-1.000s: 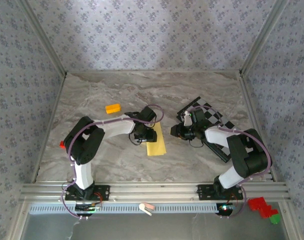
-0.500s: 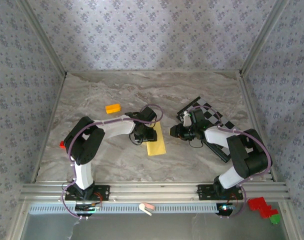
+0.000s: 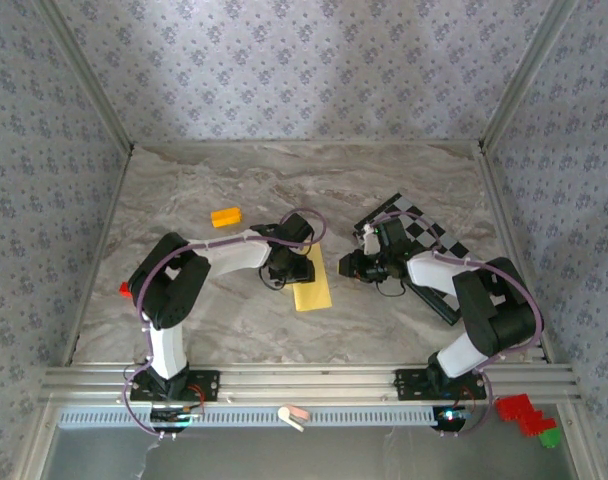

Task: Fold a paper plane with a square sheet of paper (pick it up from the middle)
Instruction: Hold the square sheet of paper at the center of the table.

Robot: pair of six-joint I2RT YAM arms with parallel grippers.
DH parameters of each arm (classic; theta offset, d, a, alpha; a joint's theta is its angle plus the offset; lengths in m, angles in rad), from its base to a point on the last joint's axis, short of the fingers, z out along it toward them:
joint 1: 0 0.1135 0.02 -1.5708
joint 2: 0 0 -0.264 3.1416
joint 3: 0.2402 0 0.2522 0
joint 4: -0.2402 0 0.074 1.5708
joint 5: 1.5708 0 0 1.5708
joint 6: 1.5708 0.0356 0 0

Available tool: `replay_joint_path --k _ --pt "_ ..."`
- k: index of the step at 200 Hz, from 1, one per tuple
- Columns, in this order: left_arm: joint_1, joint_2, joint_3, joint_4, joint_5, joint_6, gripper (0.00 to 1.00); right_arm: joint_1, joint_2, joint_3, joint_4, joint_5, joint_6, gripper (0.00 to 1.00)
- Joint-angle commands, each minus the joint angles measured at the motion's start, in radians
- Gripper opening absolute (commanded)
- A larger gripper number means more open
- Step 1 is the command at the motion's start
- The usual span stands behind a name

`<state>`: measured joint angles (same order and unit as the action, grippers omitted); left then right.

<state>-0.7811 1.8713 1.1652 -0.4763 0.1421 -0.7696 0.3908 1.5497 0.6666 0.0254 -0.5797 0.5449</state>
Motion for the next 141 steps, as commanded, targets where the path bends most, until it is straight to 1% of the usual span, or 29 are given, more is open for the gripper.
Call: replay_joint_path --k 1,38,141 --pt "0.014 0.107 -0.027 0.041 -0.104 0.011 0.51 0.008 0.019 0.032 -0.029 -0.002 -0.025 0.26" --pt "0.015 0.117 -0.023 0.037 -0.108 0.013 0.51 0.013 0.041 0.045 -0.028 -0.007 -0.022 0.24" --pt "0.012 0.139 -0.027 0.05 -0.113 0.004 0.52 0.014 0.057 0.053 -0.035 -0.009 -0.025 0.24"
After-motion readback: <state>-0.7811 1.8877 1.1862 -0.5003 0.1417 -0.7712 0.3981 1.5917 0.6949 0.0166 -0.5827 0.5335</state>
